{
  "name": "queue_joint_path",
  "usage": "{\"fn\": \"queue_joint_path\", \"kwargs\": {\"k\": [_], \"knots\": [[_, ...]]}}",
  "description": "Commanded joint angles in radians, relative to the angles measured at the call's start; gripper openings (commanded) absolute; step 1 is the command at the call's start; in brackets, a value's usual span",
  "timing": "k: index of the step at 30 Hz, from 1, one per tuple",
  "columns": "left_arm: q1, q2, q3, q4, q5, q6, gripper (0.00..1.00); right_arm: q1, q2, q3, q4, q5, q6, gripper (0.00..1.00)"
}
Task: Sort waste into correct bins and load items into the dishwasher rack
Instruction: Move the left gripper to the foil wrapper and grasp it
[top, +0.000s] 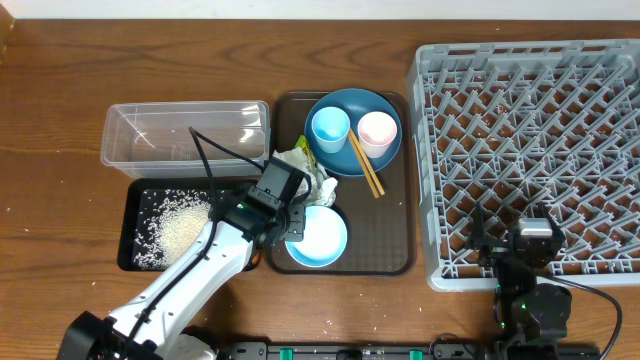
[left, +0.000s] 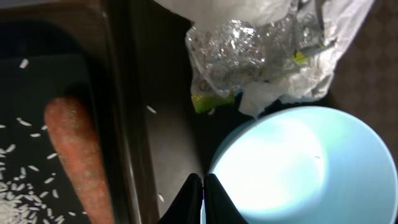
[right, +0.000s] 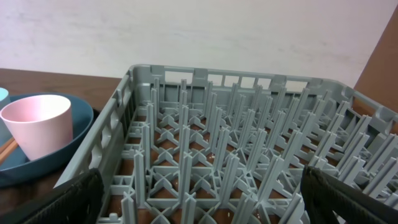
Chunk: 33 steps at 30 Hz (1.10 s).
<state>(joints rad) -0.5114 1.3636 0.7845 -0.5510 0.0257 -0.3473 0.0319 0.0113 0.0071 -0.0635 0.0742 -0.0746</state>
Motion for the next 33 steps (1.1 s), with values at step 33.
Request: {"fn": "queue_joint_path", "kwargs": {"k": [33], "knots": [[0.000,0.099,-0.023,0.214,0.321,0.043,0.08,-0.006,-0.005,-0.002,-0.004,-0.004,-0.009,0.99]]}}
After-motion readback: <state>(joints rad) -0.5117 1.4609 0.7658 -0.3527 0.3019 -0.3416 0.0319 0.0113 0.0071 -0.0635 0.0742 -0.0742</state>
